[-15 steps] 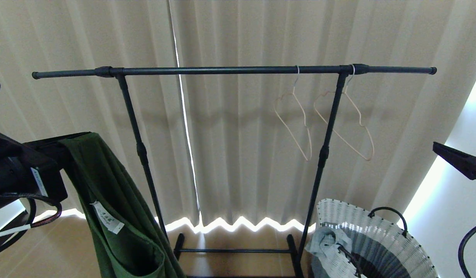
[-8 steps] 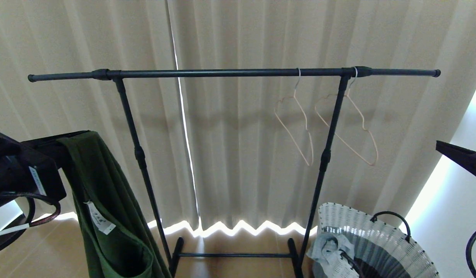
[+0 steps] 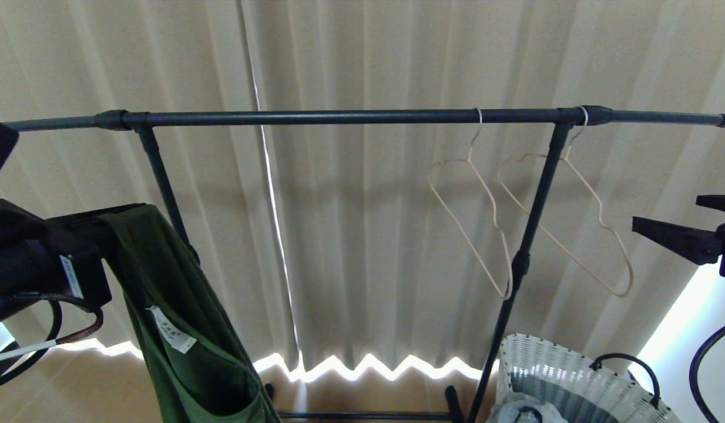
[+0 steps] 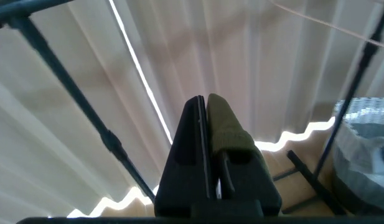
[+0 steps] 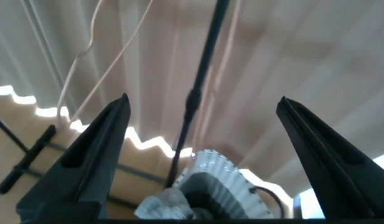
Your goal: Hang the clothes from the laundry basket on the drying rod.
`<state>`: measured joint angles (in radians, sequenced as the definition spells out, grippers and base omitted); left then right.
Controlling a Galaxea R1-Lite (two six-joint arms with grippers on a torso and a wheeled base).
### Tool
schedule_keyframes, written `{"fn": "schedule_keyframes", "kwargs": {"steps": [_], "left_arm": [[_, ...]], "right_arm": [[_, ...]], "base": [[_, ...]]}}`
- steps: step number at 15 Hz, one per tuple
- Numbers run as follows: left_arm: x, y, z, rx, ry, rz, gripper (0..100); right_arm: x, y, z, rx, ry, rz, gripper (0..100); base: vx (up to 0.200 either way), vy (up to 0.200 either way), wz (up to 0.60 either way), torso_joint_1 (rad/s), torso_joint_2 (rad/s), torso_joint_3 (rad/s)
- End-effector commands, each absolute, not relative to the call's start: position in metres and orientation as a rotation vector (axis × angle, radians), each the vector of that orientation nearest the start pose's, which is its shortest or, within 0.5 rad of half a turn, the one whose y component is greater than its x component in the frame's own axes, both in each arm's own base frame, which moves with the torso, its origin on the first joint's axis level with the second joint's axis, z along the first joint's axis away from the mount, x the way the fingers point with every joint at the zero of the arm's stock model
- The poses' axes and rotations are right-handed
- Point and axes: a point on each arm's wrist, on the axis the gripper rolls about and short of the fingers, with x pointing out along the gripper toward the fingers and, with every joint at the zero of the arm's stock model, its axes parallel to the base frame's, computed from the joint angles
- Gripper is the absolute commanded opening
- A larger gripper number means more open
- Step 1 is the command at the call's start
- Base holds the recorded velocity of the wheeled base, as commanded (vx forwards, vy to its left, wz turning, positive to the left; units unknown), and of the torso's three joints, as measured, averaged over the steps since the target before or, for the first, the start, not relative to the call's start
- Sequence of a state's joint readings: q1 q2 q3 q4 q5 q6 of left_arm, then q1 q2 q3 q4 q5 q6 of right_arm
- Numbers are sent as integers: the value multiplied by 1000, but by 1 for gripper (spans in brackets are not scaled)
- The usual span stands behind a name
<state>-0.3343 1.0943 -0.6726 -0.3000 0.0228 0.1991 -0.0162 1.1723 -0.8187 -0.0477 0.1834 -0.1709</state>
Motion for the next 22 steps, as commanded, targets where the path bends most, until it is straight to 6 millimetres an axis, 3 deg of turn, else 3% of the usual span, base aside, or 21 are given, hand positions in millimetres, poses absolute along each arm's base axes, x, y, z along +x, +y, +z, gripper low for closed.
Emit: {"fn": "schedule_keyframes", "kwargs": {"steps": [1, 6, 13, 22], "left_arm": [[146, -50, 251, 220, 90, -324, 0], [145, -50, 247, 223, 100, -323, 0], [144, -50, 244, 250, 105, -326, 0], [144, -50, 244, 250, 105, -326, 0]], "right_arm": [[185, 3, 254, -132, 353, 202, 100], [216, 2, 247, 12, 497, 168, 100], [256, -2, 222, -22, 605, 25, 100], [267, 1, 219, -31, 621, 27, 100]], "base": [[200, 0, 0, 2, 7, 2], [0, 0, 0, 0, 0, 0], [0, 0, 0, 0, 0, 0], [0, 0, 0, 0, 0, 0]]}}
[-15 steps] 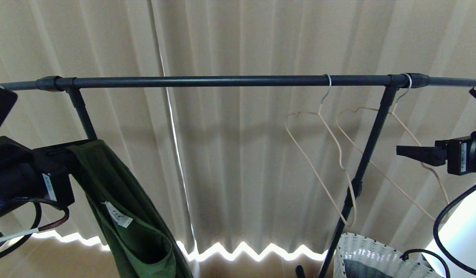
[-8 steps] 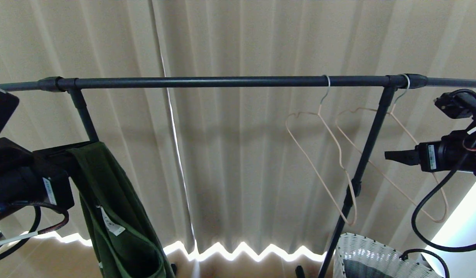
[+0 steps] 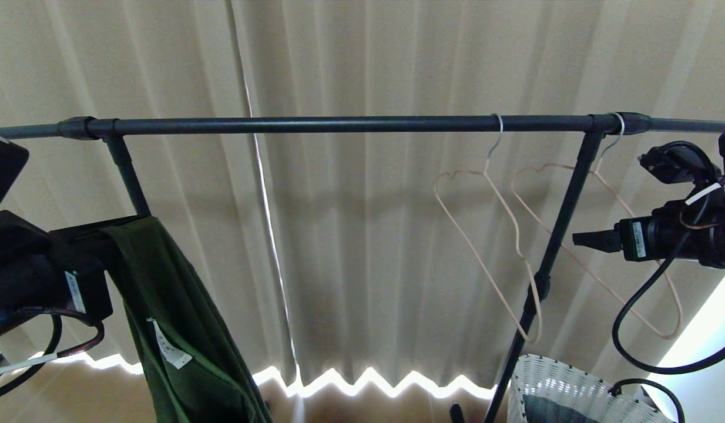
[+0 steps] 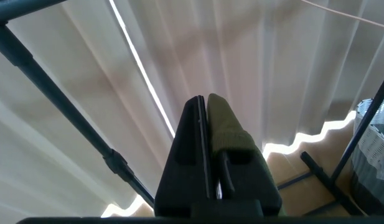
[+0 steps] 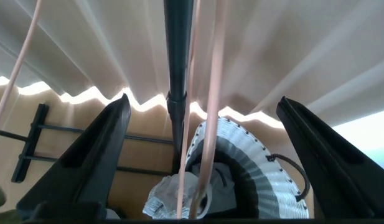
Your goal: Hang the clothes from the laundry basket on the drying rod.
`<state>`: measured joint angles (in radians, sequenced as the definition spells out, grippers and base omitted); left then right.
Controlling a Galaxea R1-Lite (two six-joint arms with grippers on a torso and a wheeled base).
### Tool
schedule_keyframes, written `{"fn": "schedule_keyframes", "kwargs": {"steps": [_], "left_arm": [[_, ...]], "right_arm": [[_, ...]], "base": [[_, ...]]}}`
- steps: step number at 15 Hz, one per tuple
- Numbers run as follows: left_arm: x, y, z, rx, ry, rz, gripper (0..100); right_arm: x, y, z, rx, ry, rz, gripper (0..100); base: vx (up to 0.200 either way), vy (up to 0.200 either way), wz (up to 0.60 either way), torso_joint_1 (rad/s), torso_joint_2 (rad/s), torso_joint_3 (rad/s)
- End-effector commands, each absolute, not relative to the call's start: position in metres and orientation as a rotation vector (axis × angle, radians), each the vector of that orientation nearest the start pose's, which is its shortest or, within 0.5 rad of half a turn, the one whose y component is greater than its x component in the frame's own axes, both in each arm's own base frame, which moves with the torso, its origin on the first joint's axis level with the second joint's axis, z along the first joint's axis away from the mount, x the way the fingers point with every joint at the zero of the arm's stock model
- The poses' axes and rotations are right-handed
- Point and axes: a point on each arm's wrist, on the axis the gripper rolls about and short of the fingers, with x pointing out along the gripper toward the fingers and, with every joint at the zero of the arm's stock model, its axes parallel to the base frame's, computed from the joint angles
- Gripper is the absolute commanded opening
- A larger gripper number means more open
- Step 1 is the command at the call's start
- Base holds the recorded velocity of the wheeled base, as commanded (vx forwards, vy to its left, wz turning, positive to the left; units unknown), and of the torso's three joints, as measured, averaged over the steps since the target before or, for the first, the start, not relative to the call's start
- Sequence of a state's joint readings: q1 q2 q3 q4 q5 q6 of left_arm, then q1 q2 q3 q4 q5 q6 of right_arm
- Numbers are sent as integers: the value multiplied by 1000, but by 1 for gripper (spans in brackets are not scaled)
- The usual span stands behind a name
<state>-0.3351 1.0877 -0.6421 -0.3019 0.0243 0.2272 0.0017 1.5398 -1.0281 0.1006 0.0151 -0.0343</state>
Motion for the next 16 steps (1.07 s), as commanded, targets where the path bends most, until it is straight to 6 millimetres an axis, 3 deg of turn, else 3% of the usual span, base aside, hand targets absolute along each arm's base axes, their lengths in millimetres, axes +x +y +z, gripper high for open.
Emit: {"fn": "schedule_keyframes", "kwargs": {"steps": [1, 9, 13, 16], "left_arm": [[143, -50, 243, 251, 107, -326, 0], [141, -48, 241, 253, 111, -322, 0], [141, -48, 240, 256, 111, -321, 0], [142, -48, 237, 264, 96, -320, 0]], "right_arm": [[268, 1, 218, -31, 622, 26, 0], [260, 0, 229, -30, 580, 19, 0], [247, 0, 243, -35, 522, -4, 0], [222, 0, 257, -35, 459, -3, 0]], "base": [[0, 0, 0, 0, 0, 0], [0, 0, 0, 0, 0, 0], [0, 0, 0, 0, 0, 0], [0, 0, 0, 0, 0, 0]]}}
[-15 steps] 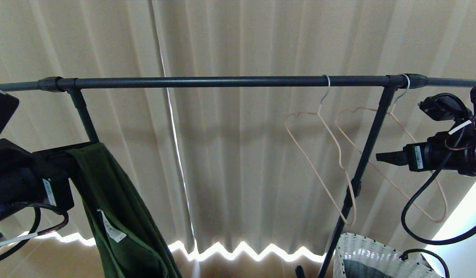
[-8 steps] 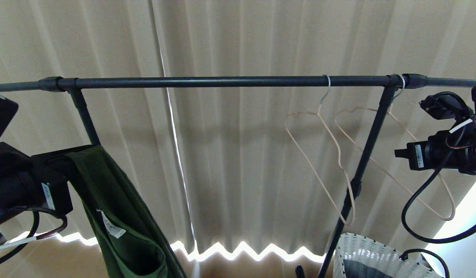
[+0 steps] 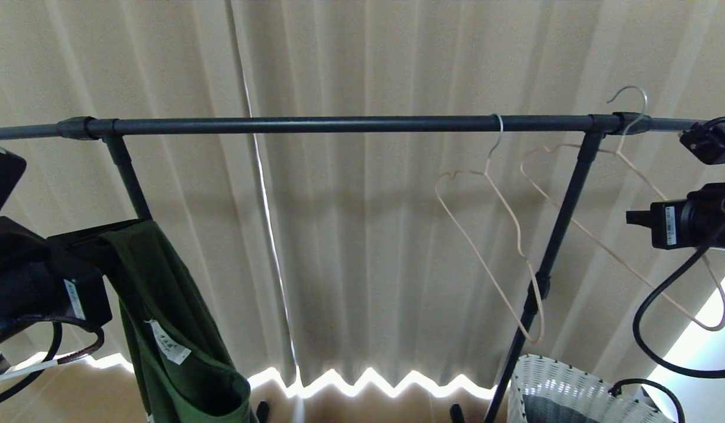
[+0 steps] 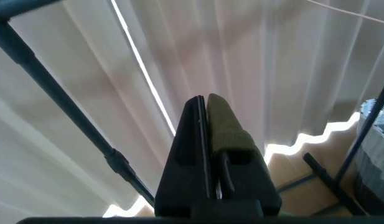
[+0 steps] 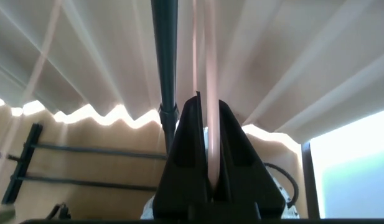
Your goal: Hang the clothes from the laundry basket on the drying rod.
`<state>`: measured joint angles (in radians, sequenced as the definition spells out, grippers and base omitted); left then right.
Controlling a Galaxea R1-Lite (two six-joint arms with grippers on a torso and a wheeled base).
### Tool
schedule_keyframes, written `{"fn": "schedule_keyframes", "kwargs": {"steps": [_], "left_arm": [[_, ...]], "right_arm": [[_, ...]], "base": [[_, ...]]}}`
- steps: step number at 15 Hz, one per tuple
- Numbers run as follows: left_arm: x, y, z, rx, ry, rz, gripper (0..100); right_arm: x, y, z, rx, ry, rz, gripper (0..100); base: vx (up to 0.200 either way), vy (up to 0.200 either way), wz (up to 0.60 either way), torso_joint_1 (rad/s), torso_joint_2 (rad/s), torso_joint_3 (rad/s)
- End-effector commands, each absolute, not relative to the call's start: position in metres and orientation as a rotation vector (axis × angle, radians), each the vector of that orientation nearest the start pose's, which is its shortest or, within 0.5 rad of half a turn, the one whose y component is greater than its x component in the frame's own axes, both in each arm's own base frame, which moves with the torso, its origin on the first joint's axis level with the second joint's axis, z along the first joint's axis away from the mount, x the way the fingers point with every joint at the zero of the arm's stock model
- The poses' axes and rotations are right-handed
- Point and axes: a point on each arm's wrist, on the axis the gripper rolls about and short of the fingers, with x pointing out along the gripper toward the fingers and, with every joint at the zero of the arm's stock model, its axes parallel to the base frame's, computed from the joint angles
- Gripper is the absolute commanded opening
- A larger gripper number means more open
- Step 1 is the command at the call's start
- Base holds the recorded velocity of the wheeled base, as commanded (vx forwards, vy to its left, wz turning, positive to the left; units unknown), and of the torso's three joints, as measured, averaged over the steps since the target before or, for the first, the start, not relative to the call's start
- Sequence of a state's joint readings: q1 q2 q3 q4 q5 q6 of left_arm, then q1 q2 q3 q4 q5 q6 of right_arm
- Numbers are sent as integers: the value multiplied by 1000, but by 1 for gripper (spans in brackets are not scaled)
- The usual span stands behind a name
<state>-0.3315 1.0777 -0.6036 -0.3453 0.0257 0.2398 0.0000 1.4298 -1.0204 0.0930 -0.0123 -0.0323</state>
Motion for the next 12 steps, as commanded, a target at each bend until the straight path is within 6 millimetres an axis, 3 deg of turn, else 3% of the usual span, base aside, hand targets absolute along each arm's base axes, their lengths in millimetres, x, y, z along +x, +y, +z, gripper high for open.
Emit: {"fn": "schedule_keyframes", "kwargs": {"steps": [1, 5, 12], "left_arm": [[142, -48, 235, 281, 97, -318, 0], [142, -47, 232, 312, 103, -318, 0], [143, -48, 227, 306, 92, -314, 0]], "right_arm": [[216, 0, 257, -36, 453, -3, 0], [197, 0, 255, -38, 443, -3, 0], [184, 0, 255, -37, 428, -2, 0]], "base": [[0, 0, 0, 0, 0, 0], [0, 0, 0, 0, 0, 0], [-200, 0, 0, 4, 6, 2]]}}
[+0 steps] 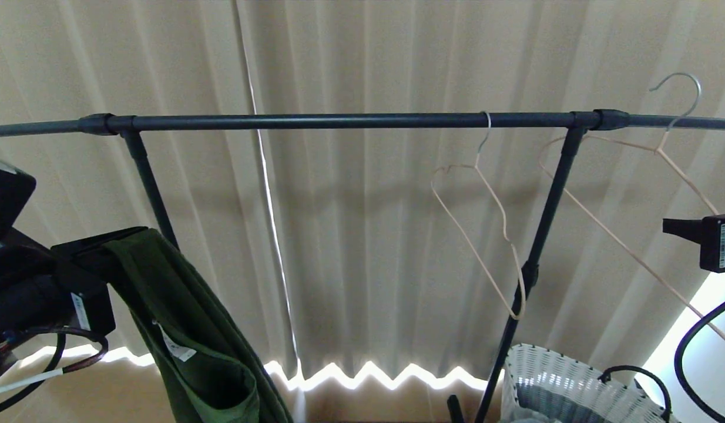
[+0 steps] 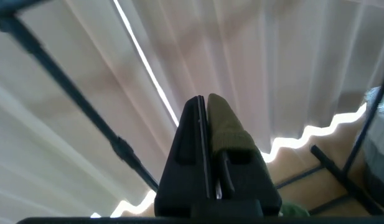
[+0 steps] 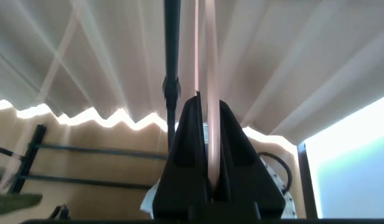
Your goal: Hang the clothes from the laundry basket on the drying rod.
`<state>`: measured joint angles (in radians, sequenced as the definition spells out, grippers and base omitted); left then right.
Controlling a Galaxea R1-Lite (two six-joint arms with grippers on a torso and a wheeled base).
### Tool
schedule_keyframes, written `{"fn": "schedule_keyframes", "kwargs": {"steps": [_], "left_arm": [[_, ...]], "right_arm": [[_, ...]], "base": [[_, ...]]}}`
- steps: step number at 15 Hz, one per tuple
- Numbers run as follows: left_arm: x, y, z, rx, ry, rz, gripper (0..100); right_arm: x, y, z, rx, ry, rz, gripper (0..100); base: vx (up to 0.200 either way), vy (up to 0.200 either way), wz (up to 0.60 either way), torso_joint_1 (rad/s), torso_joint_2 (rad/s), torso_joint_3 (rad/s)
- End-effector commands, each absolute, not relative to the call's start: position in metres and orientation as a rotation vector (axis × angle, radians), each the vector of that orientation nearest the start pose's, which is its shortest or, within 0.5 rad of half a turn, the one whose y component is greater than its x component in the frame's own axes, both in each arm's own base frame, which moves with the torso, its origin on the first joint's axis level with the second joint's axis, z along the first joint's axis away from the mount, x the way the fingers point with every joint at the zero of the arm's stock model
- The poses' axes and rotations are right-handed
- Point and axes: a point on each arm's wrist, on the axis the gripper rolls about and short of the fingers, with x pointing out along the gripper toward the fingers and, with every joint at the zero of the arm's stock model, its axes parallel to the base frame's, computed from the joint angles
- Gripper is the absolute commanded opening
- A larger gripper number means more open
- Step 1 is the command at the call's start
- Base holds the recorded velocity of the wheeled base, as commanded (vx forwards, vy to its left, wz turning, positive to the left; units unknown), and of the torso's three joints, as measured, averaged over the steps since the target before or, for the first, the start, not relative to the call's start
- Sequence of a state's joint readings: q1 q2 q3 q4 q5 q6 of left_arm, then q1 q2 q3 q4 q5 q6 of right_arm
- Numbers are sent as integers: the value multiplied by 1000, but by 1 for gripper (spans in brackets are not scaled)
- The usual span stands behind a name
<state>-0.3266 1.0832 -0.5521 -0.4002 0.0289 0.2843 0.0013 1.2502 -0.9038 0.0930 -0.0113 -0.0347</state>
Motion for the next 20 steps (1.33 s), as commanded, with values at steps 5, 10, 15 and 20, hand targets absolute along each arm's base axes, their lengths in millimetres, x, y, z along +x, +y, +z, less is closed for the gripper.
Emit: {"fn": "schedule_keyframes", "kwargs": {"steps": [5, 10, 15, 20], "left_arm": [[143, -48, 224, 309, 104, -316, 0], [147, -49, 219, 318, 127, -323, 0], [172, -59, 223, 357, 160, -306, 0], [213, -93, 237, 402, 196, -172, 0]], "right_arm": [[182, 0, 251, -37, 437, 0, 0], [178, 1, 252, -25, 428, 29, 0], [164, 7, 263, 21, 370, 178, 0], [150, 41, 269, 11, 339, 428, 0]], "base": [[-200, 0, 0, -4, 3, 2], [-160, 0, 0, 1, 3, 2], [0, 0, 0, 0, 0, 0], [0, 0, 0, 0, 0, 0]]}}
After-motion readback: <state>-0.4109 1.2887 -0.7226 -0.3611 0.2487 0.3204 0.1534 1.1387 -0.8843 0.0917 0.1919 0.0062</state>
